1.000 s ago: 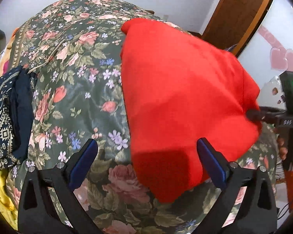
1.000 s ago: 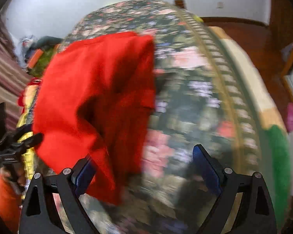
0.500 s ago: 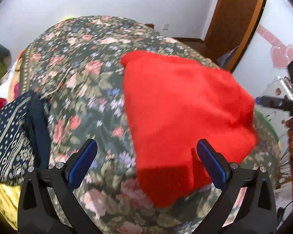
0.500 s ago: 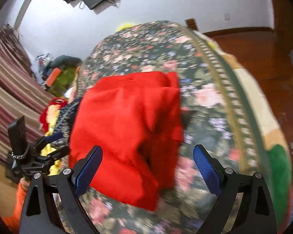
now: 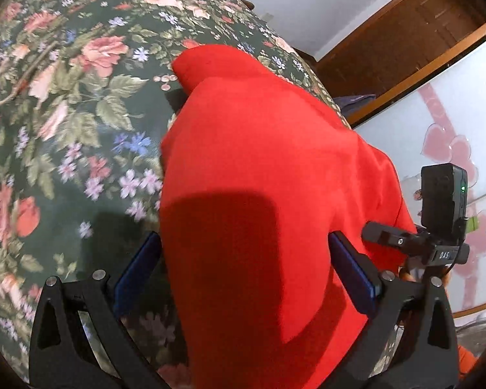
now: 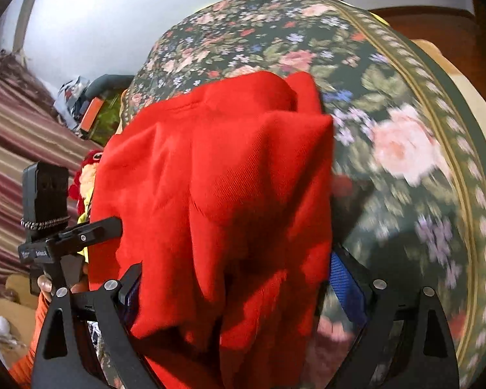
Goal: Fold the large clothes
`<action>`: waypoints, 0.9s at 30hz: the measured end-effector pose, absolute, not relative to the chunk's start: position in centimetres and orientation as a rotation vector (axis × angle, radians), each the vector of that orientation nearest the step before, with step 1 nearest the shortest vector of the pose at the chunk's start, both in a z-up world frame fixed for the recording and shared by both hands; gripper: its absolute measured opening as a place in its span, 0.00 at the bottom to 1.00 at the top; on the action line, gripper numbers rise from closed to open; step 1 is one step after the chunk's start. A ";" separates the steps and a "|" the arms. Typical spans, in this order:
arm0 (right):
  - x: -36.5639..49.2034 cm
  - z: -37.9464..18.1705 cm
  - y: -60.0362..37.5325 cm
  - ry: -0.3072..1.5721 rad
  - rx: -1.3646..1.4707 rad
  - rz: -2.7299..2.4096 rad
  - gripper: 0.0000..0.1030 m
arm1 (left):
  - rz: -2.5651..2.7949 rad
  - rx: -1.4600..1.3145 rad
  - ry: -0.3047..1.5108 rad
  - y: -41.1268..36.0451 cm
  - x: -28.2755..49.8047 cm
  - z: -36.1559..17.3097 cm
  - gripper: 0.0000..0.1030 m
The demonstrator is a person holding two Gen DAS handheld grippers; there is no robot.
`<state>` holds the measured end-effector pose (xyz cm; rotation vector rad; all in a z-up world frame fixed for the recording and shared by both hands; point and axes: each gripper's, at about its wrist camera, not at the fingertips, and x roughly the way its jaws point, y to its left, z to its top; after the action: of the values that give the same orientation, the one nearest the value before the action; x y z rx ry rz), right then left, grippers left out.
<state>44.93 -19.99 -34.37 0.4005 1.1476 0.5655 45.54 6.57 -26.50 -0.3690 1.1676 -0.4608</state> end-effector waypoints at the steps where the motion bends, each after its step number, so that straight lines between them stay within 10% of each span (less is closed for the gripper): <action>1: 45.4 -34.5 -19.7 1.148 0.399 0.576 0.91 | -0.473 -0.390 1.177 6.5 46.0 -26.8 1.00; 4: 46.3 -34.7 -19.1 1.135 0.408 0.605 0.89 | -0.500 -0.457 1.192 6.6 47.0 -27.5 0.97; 8: 47.3 -35.1 -18.5 1.128 0.444 0.653 0.62 | -0.513 -0.501 1.177 7.0 47.4 -27.8 0.85; 13: 46.7 -33.8 -18.5 1.078 0.474 0.668 0.37 | -0.530 -0.449 1.104 6.9 45.8 -26.0 0.52; 27: 42.5 -21.3 -10.7 0.873 0.329 0.771 0.31 | -0.462 -0.330 0.813 12.8 38.0 -13.2 0.38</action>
<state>42.49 -10.69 -21.29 0.3288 0.8732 0.7712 38.04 12.84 -13.15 -0.3299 0.8134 -0.4621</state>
